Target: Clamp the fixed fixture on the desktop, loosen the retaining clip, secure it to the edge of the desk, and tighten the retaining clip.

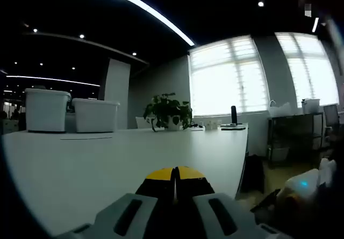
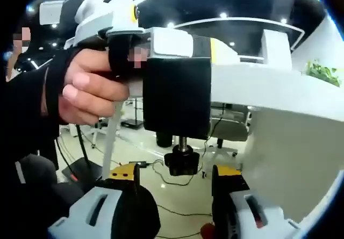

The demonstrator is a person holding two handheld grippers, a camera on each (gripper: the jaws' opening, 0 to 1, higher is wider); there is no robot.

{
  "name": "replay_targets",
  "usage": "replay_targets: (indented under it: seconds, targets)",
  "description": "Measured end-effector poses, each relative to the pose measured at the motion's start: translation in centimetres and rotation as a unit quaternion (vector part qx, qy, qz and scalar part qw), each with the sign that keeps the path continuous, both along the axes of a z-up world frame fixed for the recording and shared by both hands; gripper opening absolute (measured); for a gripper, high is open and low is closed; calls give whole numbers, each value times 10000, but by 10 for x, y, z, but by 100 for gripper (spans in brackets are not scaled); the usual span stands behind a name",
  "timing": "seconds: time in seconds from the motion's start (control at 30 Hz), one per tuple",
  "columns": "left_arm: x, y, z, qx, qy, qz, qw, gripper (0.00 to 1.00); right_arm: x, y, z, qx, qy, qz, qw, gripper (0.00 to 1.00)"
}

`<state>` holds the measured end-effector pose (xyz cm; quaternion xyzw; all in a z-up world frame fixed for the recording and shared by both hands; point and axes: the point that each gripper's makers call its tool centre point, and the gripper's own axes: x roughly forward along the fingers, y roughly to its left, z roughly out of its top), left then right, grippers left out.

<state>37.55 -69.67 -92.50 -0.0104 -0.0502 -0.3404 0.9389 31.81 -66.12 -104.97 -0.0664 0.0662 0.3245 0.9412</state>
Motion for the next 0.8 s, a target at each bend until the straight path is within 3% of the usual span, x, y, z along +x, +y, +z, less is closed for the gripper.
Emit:
replay_targets:
  seconds: [0.1,0.3,0.4,0.53,0.7,0.8]
  targets:
    - [-1,0,1,-2,-33,11,10000,1,2,-1,3,116,9,-549,9984,47]
    - [-5,-1,1,3,-48,-60,10000,1,10,4,1,-43,-71,-747,9972,47]
    - [-5,-1,2,3,-53,-58,10000,1,15,9,-1,-61,-67,-729,9973,38]
    - [-5,-1,2,-23,-42,-46,10000,1,21,-5,0,-124,-117,-1109,9937,25]
    - [-4,-1,1,2,-31,-32,10000,1,21,-2,2,-37,-147,-923,9956,24]
    - [-3,-1,1,5,-36,-34,10000,1,20,1,3,35,-194,-496,9986,23]
